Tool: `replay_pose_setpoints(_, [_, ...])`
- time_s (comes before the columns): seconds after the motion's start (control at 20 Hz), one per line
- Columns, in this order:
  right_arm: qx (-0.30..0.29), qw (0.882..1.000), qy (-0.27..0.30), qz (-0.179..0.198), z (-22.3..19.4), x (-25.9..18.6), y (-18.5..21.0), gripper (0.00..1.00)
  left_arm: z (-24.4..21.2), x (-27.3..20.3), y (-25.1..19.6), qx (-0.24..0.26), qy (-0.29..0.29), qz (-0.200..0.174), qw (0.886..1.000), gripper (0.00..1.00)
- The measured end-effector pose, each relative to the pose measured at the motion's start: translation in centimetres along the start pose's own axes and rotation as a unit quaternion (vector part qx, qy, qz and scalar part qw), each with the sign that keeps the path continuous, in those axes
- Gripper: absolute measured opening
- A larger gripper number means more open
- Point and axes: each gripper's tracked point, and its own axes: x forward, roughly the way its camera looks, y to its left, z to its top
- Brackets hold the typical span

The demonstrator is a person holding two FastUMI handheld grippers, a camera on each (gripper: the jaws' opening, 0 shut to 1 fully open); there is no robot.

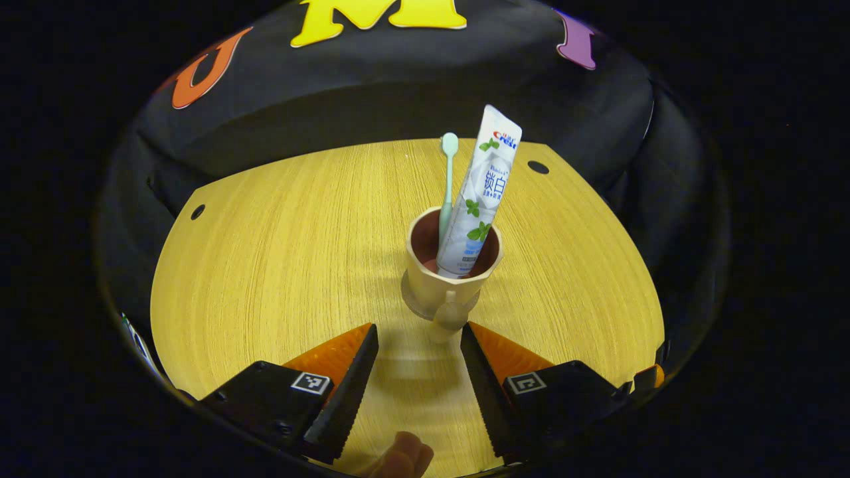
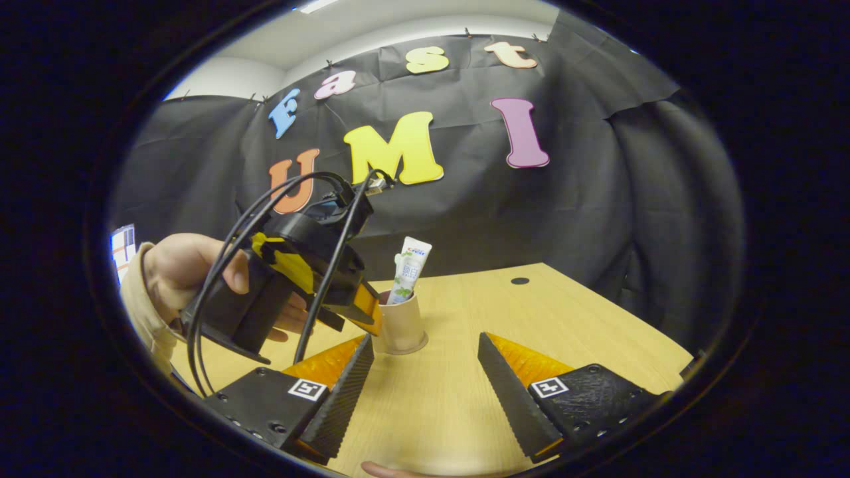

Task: Put the toothbrush and toothpaste on the desktop into the cup, then pick up the cup and place it on the coaster on the desktop.

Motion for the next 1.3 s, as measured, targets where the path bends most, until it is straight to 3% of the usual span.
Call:
replay_pose_setpoints(0.25, [-0.024,0.999,-0.028,-0.014,1.2,-2.3,0.5,0.95,0.2,0.2,-0.2,-0.002,-0.008,-0.003,1.0,0.81])
replay_pose_setpoints(0.4, [-0.031,0.998,-0.041,-0.021,1.6,-4.1,1.1,0.95,1.5,-0.6,-0.3,-0.015,-0.074,-0.005,0.997,0.87])
replay_pose_setpoints(0.75, [-0.06,0.994,-0.088,-0.024,4.7,-7.2,4.4,0.94,4.3,-5.1,1.9,-0.002,-0.227,0.057,0.972,0.92])
replay_pose_setpoints(0.9, [-0.068,0.993,-0.091,-0.023,5.2,-7.1,6.0,0.95,5.3,-6.8,3.0,0.006,-0.273,0.065,0.96,0.94])
replay_pose_setpoints(1.1, [-0.062,0.995,-0.071,-0.02,4.7,-5.6,7.3,0.95,5.7,-8.1,4.1,-0.01,-0.311,0.076,0.947,0.95])
replay_pose_setpoints(1.3, [-0.052,0.996,-0.066,-0.028,5.4,-4.4,7.5,0.95,5.2,-7.7,4.1,-0.027,-0.314,0.056,0.948,0.95])
